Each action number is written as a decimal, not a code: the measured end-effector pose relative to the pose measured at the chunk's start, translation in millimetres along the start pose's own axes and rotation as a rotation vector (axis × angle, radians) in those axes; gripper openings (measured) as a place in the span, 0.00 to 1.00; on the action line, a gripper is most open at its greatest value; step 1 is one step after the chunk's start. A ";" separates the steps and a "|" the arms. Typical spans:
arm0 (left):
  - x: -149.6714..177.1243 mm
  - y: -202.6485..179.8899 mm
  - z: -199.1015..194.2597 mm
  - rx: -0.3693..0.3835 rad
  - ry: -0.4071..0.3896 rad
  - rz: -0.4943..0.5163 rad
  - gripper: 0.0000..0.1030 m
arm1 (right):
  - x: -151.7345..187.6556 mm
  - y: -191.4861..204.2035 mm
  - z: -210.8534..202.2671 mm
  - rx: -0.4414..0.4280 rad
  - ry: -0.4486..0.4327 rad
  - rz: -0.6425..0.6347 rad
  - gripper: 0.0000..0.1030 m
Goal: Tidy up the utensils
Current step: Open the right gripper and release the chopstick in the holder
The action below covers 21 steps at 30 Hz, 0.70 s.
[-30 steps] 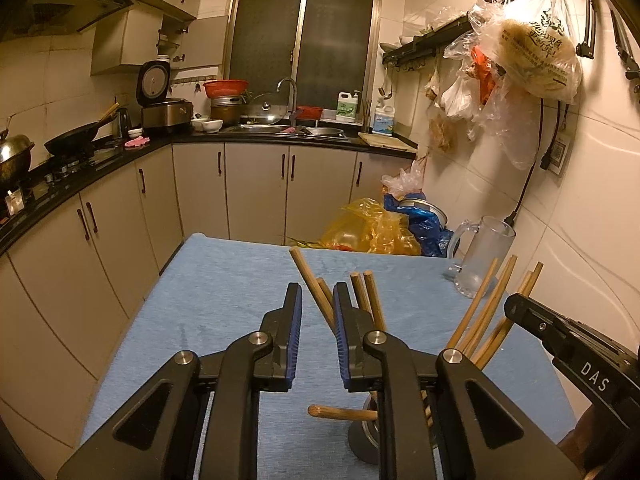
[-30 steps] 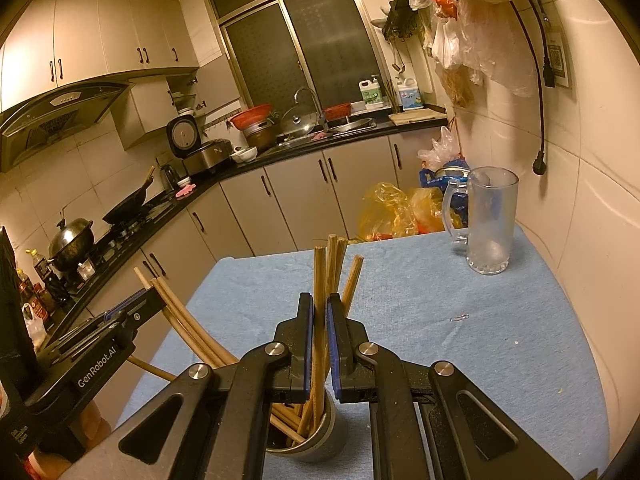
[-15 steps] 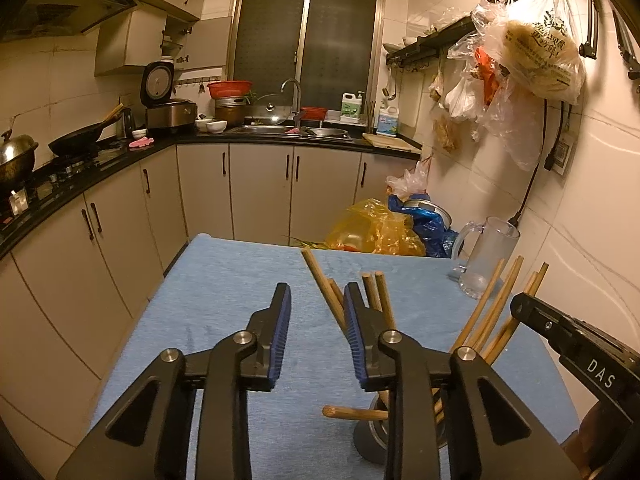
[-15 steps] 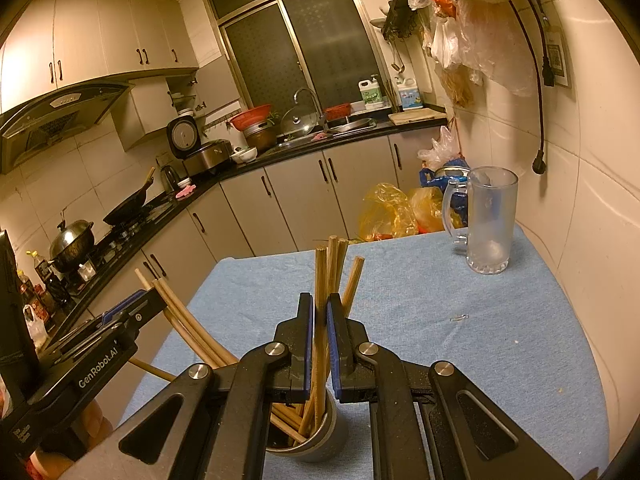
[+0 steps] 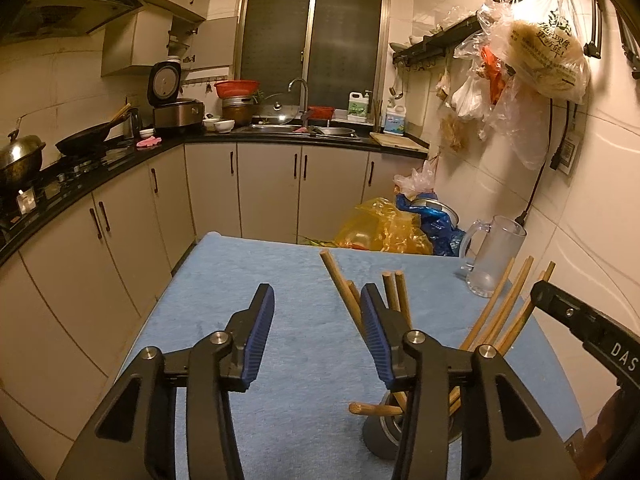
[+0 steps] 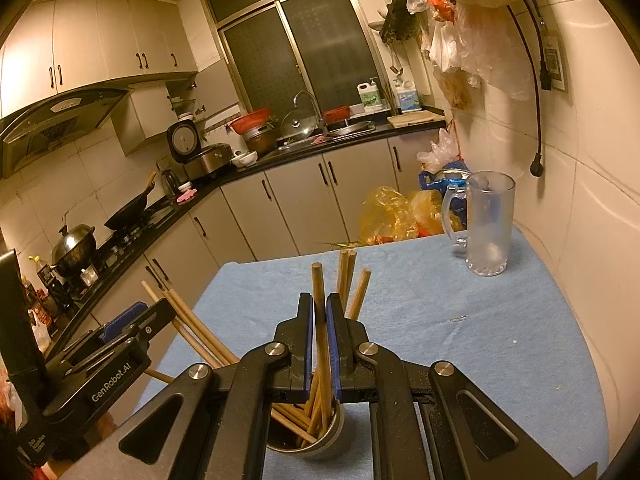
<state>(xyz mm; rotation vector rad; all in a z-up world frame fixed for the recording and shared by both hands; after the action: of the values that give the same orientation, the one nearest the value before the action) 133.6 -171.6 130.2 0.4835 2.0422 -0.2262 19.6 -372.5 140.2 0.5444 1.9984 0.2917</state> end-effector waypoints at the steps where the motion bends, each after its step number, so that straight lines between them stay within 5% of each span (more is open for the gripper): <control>1: -0.2 -0.4 -0.3 -0.001 0.001 0.002 0.43 | -0.1 -0.2 -0.9 0.000 0.000 0.002 0.08; 21: 6.7 -1.4 12.7 -0.027 0.033 -0.005 0.65 | -1.3 -4.8 -8.9 0.005 0.005 0.017 0.18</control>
<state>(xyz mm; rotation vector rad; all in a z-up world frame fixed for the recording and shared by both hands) 140.2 -175.7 118.0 0.4677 2.0764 -0.1947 11.1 -377.1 143.3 0.5641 2.0005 0.2983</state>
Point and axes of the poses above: each gripper's, at about its wrist camera, not at the fingertips, and z roughly the way its jaws point, y to its left, x to its underside, the point moved 8 cm from there along z, roughly the way its jaws point, and after that the axes turned 8 degrees about z, right-handed, at the moved point
